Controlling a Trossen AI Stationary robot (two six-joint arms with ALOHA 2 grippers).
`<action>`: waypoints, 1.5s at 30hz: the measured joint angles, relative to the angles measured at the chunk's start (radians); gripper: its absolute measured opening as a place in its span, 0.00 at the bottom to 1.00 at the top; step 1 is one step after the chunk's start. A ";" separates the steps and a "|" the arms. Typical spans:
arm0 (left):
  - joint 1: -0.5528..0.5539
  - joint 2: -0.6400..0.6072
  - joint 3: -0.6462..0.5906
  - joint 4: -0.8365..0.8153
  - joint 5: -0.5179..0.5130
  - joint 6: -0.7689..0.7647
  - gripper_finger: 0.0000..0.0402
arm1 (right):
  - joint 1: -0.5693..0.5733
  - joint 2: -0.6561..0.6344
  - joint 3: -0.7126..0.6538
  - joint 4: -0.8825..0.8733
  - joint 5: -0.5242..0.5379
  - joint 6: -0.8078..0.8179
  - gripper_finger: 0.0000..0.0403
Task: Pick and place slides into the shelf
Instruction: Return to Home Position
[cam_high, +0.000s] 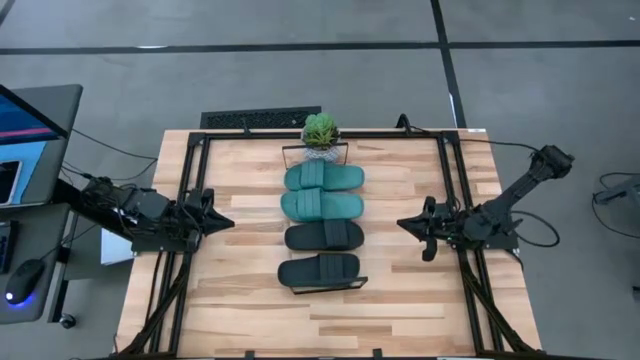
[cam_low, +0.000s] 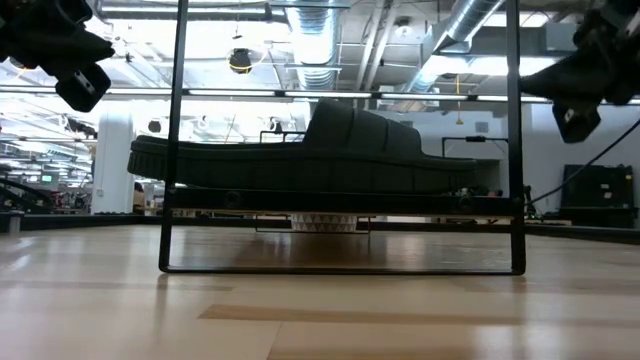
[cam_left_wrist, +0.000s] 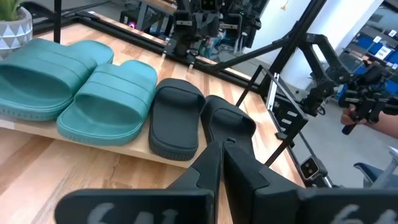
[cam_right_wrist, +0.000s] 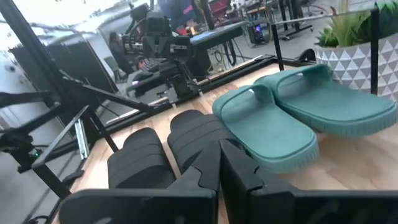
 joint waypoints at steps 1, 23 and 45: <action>0.000 0.000 0.000 0.000 0.000 0.002 0.02 | 0.000 0.000 -0.022 0.033 0.000 0.000 0.00; 0.001 0.005 -0.180 0.123 -0.206 -0.118 0.02 | -0.034 0.002 -0.052 -0.147 0.056 0.097 0.00; 0.002 0.069 -0.178 0.110 -0.200 -0.195 0.02 | -0.116 0.060 -0.052 -0.249 0.059 0.184 0.00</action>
